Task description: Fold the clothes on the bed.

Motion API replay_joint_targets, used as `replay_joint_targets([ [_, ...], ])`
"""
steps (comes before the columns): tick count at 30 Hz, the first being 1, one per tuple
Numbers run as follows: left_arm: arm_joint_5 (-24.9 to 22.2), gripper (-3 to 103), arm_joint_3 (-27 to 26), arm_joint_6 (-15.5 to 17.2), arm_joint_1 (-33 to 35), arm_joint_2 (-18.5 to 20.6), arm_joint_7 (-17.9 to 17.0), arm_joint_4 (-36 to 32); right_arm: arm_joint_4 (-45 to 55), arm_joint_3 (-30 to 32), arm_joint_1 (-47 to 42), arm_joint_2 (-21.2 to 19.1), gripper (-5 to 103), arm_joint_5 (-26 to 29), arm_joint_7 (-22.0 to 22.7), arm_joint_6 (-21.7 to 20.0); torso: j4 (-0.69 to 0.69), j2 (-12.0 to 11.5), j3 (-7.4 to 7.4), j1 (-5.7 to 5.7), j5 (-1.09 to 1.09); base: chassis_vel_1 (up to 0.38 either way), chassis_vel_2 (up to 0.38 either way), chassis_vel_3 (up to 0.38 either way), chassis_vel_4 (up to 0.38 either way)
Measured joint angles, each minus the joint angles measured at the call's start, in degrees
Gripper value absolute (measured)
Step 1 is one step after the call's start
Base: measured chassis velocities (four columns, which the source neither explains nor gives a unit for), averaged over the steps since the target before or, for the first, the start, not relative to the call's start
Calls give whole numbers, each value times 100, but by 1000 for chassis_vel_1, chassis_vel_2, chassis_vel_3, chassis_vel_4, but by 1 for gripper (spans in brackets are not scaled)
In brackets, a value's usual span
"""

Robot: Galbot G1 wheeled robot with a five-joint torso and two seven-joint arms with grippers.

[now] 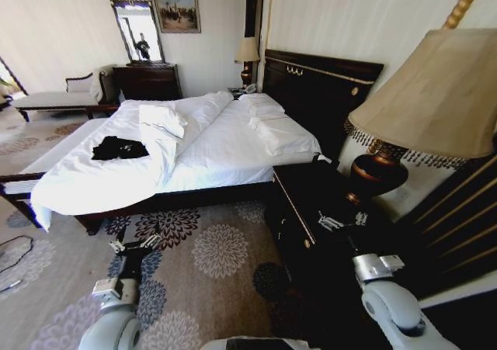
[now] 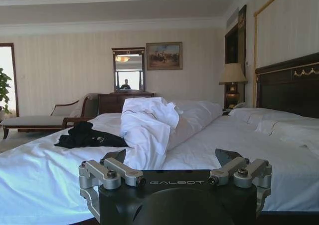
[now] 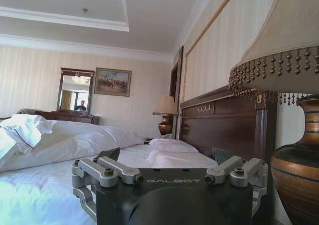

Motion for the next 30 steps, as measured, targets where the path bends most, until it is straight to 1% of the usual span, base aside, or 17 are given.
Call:
replay_joint_targets([
  [4,-23,100,-69,0,88,16,-91,-119,14,-31,-14,65,100,-53,-14,40,0,0,0,0,0,0,0,0,0],
  [12,11,100,-105,-52,152,8,-130,-60,30,-49,9,79,100,-76,9,44,0,0,0,0,-1,0,0,0,0],
  [18,10,100,-115,-49,246,27,-136,-226,53,-50,-23,102,100,-124,20,53,0,0,0,0,0,0,0,0,0],
  [25,-10,100,-264,-281,285,103,-98,-68,-89,-56,64,62,100,-66,111,53,0,0,0,0,-1,0,0,0,0],
  [30,8,100,-222,-346,299,31,-71,-66,-135,-81,113,45,100,56,233,-23,0,0,0,0,-1,0,0,0,0],
])
